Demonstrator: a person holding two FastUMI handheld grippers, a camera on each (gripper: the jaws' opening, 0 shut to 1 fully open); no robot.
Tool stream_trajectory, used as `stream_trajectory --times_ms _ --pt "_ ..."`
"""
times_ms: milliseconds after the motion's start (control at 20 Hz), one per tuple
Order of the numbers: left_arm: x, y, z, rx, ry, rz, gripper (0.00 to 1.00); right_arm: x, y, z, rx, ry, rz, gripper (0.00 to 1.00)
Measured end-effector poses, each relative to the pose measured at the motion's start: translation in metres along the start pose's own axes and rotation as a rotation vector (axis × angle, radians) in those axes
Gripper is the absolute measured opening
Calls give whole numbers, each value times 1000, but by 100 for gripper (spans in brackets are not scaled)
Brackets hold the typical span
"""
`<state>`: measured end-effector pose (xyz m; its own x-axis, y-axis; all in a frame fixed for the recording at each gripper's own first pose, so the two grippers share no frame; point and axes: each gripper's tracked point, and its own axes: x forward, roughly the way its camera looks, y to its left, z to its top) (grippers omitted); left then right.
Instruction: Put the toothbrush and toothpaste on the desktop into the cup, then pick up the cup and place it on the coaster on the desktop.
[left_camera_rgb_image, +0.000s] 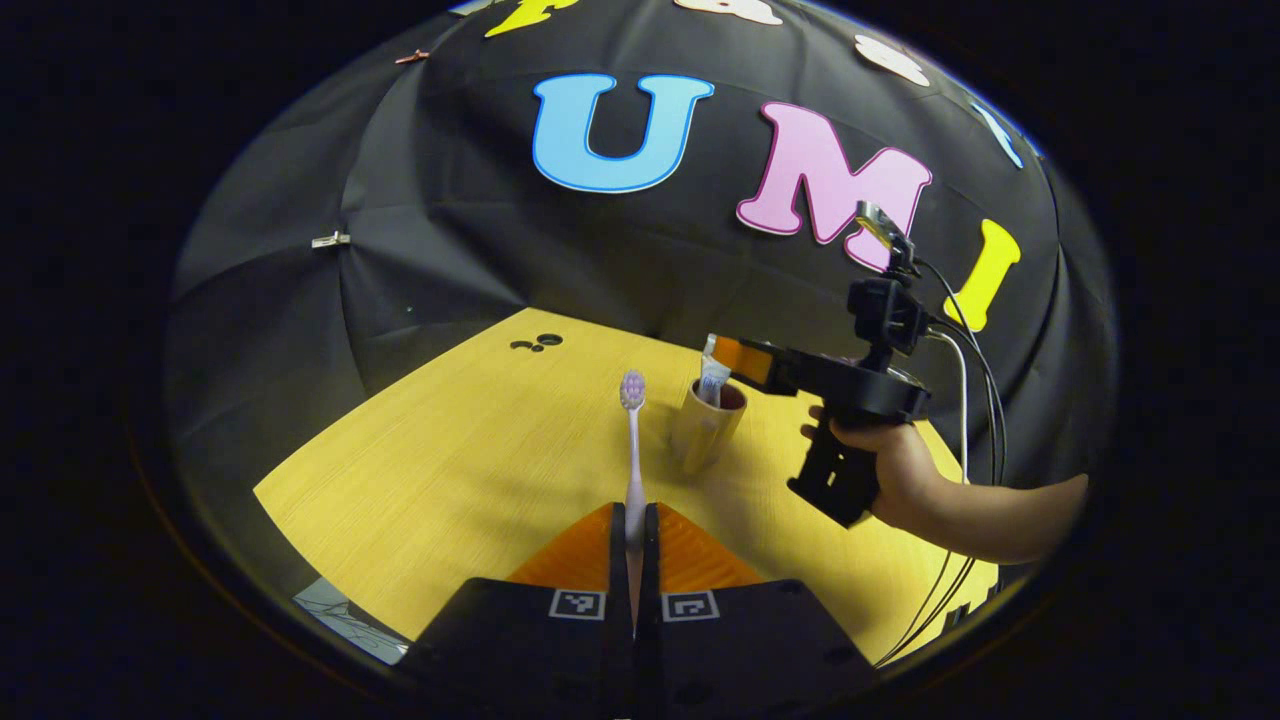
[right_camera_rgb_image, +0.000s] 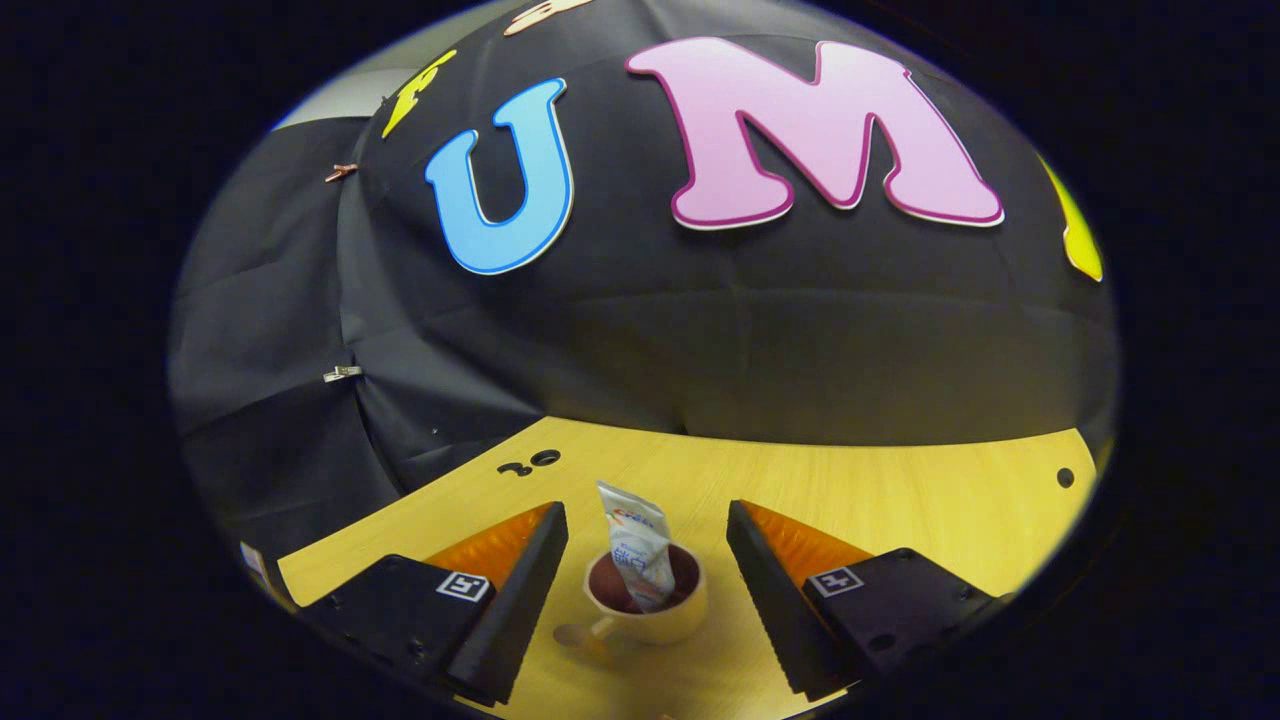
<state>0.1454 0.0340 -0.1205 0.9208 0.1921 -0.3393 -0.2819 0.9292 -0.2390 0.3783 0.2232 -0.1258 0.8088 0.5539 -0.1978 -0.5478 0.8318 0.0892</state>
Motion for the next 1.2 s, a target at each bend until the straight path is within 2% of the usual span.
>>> stream_trajectory --times_ms 100,150,400,600,700,750,800,900,1050,1200 --pt "9 -9 17 4 -40 -26 11 -21 -14 4 5 -2 -17 98" --pt "15 -13 26 5 -62 -40 6 -31 -21 4 6 -1 -25 98" --pt "55 -37 83 -9 -189 -123 6 -71 -71 -8 -24 41 -117 98" --pt "85 -63 127 -45 -317 -234 6 -99 -115 -19 -5 99 -188 98" --pt "103 -71 138 -66 -351 -270 6 -116 -138 -18 -3 95 -235 98" --pt "113 -73 142 -69 -365 -282 11 -125 -151 -18 -9 90 -261 98" --pt "123 -76 146 -70 -378 -289 6 -134 -162 -18 -14 90 -287 98" --pt "144 -78 149 -76 -398 -295 6 -152 -182 -22 -9 97 -328 98" --pt "176 -81 152 -120 -443 -321 6 -176 -211 -46 17 140 -395 98" --pt "205 -81 138 -85 -447 -310 6 -198 -231 -74 48 182 -460 99"
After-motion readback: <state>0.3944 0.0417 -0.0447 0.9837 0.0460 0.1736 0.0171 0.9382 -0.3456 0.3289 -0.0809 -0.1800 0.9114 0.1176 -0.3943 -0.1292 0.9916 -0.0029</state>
